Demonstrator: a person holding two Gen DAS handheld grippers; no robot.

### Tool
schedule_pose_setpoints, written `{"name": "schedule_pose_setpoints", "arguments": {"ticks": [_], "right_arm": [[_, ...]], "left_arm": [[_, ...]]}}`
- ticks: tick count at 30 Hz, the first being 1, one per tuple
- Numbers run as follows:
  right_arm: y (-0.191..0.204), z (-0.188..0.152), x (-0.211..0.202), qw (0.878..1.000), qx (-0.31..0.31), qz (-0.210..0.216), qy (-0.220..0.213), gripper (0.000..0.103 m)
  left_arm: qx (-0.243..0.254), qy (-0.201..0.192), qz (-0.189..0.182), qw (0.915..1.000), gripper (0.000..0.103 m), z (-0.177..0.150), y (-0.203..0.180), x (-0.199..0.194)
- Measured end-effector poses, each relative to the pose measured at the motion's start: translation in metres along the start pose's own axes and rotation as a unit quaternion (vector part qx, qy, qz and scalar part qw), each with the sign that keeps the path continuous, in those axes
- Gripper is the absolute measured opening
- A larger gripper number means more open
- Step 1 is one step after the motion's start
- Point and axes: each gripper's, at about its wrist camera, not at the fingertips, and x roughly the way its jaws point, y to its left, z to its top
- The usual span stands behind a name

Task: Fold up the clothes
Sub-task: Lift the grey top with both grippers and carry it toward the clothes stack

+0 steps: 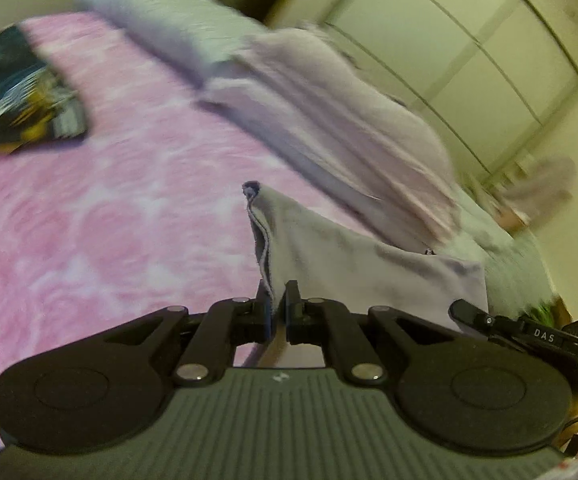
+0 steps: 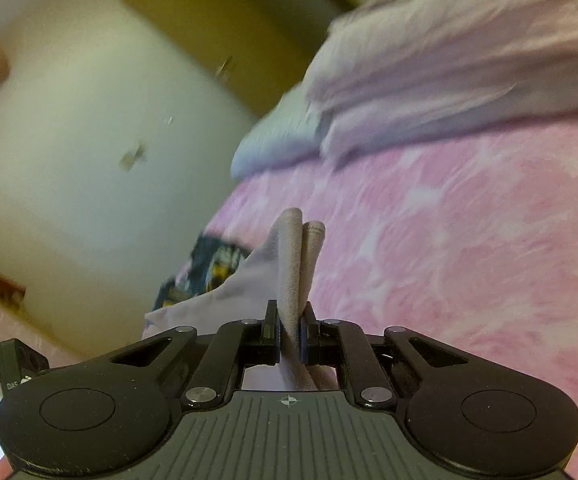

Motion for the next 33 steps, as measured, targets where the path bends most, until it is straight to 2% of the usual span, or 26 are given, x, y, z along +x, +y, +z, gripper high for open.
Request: {"name": "schedule_pose_setpoints", "arguments": {"ticks": [4,8,18,25,33], "right_arm": [[0.021,0.0,-0.069,0.997,0.029,-0.04,-0.064,0.005],[0.038,-0.005,-0.13,0.988,0.05,-0.085,-0.118,0.005],[0.068,-0.021,-0.258,0.955,0.061,-0.18,-0.227,0.005],[0.056,-0.022,-0.339,0.932,0.083,-0.226,-0.272,0.005],[0.003,0.006,-0.429,0.923,0.088,-0.239,-0.288,0.005]], "left_arm": [[0.06,0.025,-0.049,0.9967,0.003,0.016,-0.055,-0.004],[0.112,0.047,-0.095,0.9881,0.003,0.022,-0.106,-0.007],[0.214,0.097,-0.184,0.9544,0.003,0.004,-0.227,0.008],[0.248,0.12,-0.232,0.9329,0.003,-0.025,-0.314,0.032],[0.249,0.128,-0.253,0.926,0.003,-0.06,-0.409,0.079]]}}
